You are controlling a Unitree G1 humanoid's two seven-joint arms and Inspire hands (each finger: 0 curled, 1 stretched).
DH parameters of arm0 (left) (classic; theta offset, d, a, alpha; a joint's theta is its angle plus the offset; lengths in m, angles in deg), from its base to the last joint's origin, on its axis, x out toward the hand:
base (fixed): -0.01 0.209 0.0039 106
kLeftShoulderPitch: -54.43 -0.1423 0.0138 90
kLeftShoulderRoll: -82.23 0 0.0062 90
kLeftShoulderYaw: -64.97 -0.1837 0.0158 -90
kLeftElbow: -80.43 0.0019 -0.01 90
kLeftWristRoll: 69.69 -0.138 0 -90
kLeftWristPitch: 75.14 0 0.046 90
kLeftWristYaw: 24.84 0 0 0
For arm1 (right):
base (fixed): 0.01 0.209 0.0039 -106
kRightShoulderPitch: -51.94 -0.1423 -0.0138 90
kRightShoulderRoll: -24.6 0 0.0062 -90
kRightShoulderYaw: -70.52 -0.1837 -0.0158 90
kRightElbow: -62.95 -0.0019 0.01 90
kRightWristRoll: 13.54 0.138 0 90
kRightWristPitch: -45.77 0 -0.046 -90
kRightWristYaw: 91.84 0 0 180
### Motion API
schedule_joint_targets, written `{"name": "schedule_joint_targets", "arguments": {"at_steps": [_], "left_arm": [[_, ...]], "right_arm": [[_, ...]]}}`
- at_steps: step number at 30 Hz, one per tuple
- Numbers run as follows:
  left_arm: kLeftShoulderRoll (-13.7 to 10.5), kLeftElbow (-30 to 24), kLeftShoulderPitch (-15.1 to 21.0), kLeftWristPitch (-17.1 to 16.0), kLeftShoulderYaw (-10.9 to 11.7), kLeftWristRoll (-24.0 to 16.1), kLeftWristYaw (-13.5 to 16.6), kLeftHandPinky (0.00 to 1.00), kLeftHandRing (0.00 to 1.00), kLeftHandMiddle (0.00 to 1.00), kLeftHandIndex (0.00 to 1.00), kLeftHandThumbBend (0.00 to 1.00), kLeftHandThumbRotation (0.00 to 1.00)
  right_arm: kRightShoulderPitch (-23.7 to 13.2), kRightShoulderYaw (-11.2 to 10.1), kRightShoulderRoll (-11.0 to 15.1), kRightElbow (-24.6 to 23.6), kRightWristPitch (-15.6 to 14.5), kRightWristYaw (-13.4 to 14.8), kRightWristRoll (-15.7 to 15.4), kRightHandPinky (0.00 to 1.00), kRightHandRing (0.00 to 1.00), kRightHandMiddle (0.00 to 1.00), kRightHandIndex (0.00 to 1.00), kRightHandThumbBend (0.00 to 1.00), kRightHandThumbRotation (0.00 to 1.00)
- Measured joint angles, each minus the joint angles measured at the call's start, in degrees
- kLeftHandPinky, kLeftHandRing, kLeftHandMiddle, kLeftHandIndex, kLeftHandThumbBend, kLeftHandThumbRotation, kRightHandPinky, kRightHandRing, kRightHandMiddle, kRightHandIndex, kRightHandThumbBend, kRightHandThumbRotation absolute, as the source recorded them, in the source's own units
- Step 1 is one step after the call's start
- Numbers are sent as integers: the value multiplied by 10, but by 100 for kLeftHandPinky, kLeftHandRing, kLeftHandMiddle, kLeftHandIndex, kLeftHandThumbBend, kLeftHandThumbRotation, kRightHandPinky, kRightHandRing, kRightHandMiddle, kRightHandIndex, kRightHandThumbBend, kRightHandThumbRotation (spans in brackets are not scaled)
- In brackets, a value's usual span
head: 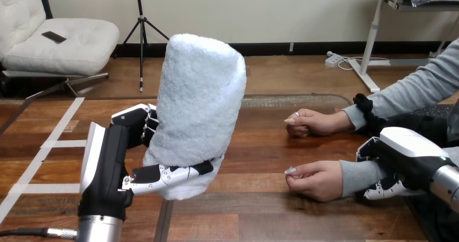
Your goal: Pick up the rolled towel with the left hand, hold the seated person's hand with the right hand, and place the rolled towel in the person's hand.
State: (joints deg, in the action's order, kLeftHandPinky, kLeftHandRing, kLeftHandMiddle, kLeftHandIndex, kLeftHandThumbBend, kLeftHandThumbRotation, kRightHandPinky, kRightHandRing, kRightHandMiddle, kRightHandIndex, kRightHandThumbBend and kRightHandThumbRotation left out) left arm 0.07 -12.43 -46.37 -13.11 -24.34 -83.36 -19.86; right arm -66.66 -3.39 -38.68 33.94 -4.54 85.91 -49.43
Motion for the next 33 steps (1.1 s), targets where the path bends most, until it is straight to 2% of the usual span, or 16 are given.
{"name": "schedule_joint_targets", "arguments": {"at_steps": [12, 33], "left_arm": [[0, 0, 0, -3, 0, 0, 0, 28, 32, 36, 39, 65, 0], [0, 0, 0, -4, 0, 0, 0, 28, 32, 36, 39, 65, 0]], "right_arm": [[0, -1, 0, 0, 1, -8, 12, 29, 33, 39, 40, 46, 0], [0, -2, 3, -10, 6, -16, 29, 26, 30, 36, 36, 44, 1]]}}
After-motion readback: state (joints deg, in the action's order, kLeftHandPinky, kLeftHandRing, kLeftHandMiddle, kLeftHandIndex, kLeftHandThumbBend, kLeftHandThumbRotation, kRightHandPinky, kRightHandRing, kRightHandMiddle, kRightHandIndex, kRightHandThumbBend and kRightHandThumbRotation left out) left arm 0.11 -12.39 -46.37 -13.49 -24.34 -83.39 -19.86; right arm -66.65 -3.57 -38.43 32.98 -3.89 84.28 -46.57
